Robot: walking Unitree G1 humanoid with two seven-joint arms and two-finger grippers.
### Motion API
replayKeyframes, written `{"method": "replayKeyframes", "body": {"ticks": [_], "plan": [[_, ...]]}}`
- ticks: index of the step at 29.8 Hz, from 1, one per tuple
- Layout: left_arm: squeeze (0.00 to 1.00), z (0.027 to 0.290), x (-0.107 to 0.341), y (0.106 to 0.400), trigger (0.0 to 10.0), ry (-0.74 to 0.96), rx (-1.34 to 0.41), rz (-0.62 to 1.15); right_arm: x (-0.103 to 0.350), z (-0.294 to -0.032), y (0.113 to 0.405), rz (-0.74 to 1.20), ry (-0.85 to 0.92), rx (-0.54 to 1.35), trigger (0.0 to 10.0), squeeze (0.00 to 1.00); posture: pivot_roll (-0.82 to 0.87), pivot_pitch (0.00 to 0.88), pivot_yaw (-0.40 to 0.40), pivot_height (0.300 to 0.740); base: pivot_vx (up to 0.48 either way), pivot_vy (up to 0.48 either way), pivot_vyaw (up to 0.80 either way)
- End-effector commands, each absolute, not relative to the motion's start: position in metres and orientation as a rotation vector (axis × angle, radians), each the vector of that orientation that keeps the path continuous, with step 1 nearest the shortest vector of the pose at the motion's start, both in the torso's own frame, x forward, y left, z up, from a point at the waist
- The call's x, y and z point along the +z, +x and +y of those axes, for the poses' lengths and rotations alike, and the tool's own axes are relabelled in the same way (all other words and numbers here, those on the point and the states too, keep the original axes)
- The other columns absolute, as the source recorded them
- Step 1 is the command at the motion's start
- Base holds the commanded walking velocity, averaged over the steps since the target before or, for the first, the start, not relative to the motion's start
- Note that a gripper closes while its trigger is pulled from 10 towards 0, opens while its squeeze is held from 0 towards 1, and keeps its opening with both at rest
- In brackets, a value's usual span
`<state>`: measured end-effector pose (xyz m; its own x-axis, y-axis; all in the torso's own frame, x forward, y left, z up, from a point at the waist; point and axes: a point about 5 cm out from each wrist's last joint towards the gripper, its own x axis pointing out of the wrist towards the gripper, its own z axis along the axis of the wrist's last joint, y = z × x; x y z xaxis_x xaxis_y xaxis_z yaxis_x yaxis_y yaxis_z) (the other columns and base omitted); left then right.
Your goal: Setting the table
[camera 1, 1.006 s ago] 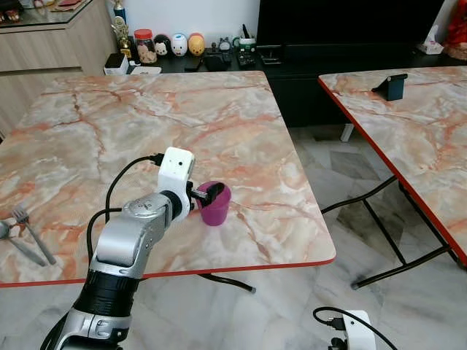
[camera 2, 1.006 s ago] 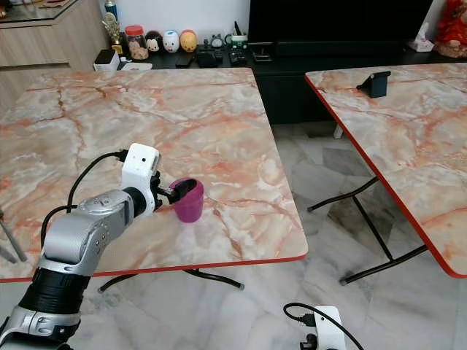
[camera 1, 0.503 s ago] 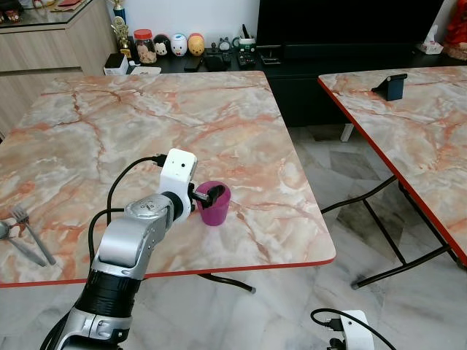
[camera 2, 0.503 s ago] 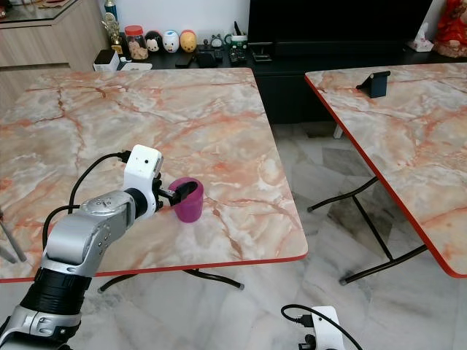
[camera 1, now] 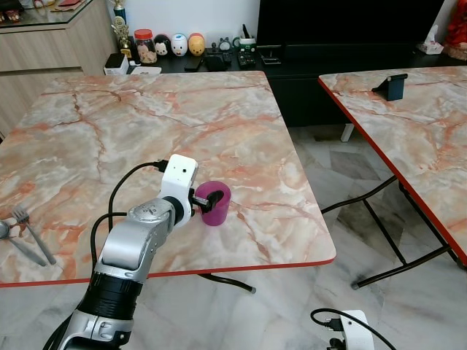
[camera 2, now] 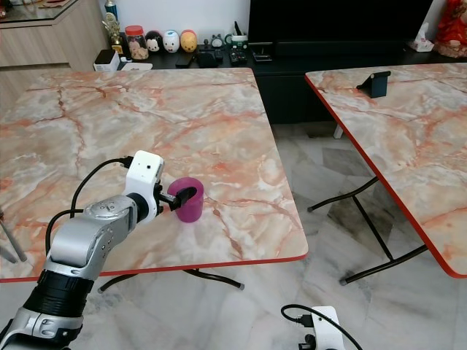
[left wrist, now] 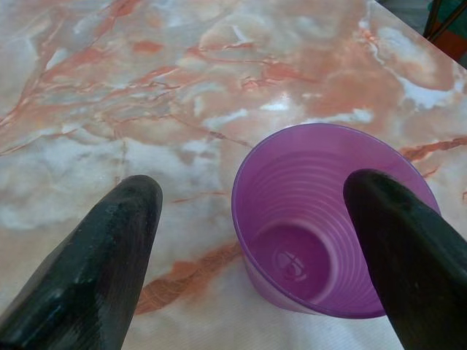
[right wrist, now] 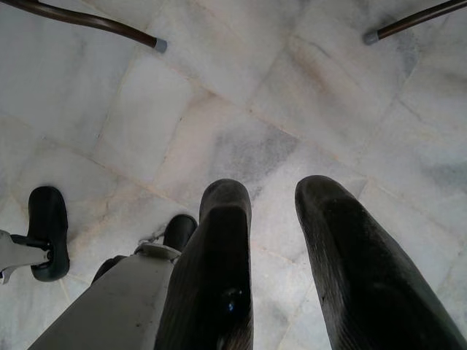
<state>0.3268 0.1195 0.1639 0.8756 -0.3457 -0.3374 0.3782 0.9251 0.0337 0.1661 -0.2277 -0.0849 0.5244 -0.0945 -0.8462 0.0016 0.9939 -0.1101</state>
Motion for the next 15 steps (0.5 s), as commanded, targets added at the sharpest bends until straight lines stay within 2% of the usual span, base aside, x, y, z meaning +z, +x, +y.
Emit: {"method": "replayKeyframes", "body": {"ticks": [1,7,8,9,11,13,15], "plan": [[0.0,0.1208,0.1627,0.3269,10.0,0.108,-0.366,0.334,-0.0847,-0.2294,0.1657,1.023,-0.108,-0.059,10.0,0.0,0.09,0.0,-0.027,0.74,0.0,0.0,0.0],[0.0,0.1227,0.1631,0.3287,10.0,0.114,-0.345,0.328,-0.0846,-0.2293,0.1661,1.023,-0.109,-0.058,10.0,0.0,0.1,0.0,-0.028,0.74,0.0,0.0,0.0],[0.0,0.1229,0.1631,0.3289,9.3,0.114,-0.343,0.328,-0.0846,-0.2293,0.1661,1.023,-0.108,-0.059,10.0,0.0,0.1,0.0,-0.028,0.74,0.0,0.0,0.0],[0.0,0.123,0.1631,0.3289,9.3,0.114,-0.343,0.328,-0.0846,-0.2293,0.1661,1.023,-0.108,-0.059,10.0,0.0,0.1,0.0,-0.028,0.74,0.0,0.0,0.0],[0.0,0.123,0.1631,0.3289,3.1,0.115,-0.342,0.328,-0.0846,-0.2293,0.1661,1.023,-0.108,-0.059,10.0,0.0,0.1,0.0,-0.028,0.74,0.0,0.0,0.0],[0.0,0.1229,0.163,0.3288,0.0,0.113,-0.343,0.329,-0.0846,-0.2293,0.1661,1.023,-0.108,-0.059,10.0,0.0,0.1,0.0,-0.028,0.74,0.0,0.0,0.0],[0.0,0.1227,0.1631,0.329,0.0,0.113,-0.344,0.329,-0.0845,-0.2294,0.1662,1.023,-0.109,-0.058,10.0,0.0,0.1,0.0,-0.028,0.74,0.0,0.0,0.0]]}}
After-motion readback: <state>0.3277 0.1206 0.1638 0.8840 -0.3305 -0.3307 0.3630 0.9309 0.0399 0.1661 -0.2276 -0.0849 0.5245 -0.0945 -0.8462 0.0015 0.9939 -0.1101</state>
